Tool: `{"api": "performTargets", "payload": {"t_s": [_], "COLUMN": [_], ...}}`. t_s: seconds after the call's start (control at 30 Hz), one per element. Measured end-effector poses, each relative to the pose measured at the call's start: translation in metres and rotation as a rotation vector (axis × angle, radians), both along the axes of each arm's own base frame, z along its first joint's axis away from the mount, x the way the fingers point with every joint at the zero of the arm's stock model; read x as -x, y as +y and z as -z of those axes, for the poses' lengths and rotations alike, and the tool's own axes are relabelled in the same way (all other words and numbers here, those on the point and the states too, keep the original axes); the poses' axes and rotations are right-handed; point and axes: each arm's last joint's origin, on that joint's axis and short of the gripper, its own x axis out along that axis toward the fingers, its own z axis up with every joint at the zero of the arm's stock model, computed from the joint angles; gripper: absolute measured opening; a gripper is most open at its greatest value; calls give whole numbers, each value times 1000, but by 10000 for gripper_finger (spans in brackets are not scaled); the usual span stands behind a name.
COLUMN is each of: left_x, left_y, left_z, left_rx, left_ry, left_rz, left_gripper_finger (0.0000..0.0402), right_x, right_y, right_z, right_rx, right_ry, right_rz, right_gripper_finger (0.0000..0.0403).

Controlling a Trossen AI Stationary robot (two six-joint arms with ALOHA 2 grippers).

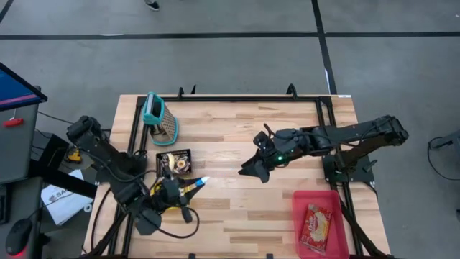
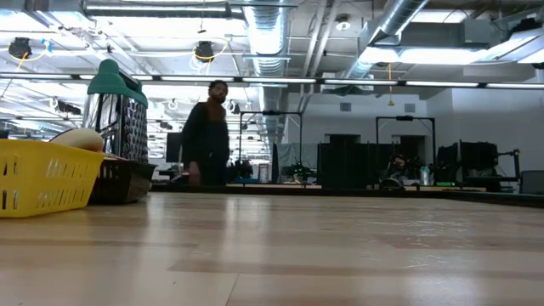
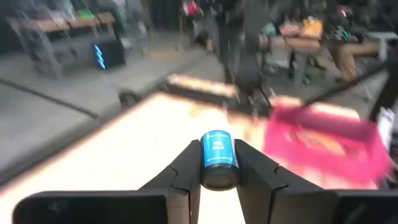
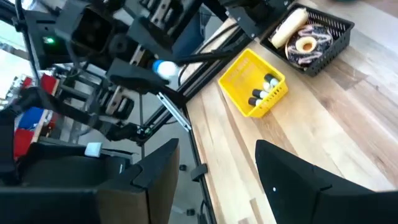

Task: Pick & Place Food Item
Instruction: Put the blue food coloring bottle into the yellow bin

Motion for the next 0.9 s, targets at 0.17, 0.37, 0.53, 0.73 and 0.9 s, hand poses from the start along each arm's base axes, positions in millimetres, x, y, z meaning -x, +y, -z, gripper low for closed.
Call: {"api": "performTargets", "payload": {"t_s": [0.17,0.37,0.53,0.73,0.9], "left_x": [13,30,51,72,79], "left_y": [6,13,16,19,26], "left_z": [22,55,86,112,126], "left_rx": [172,335,458,533,520], "left_ry": [176,471,657,716,738], "left_rz": [91,71,22,-56,-96], "left_gripper_finger": [69,69,68,72,74], "right_x": [3,5,7,7,7], "right_y": [5,11,13,14,14], "right_z": [3,5,6,7,7], "right_rx": [14,27,32,39,34], "right_ry": [38,51,64,69,69], "right_rz": [11,27,43,71,82], "right_gripper_finger": [203,203,203,203,203]}}
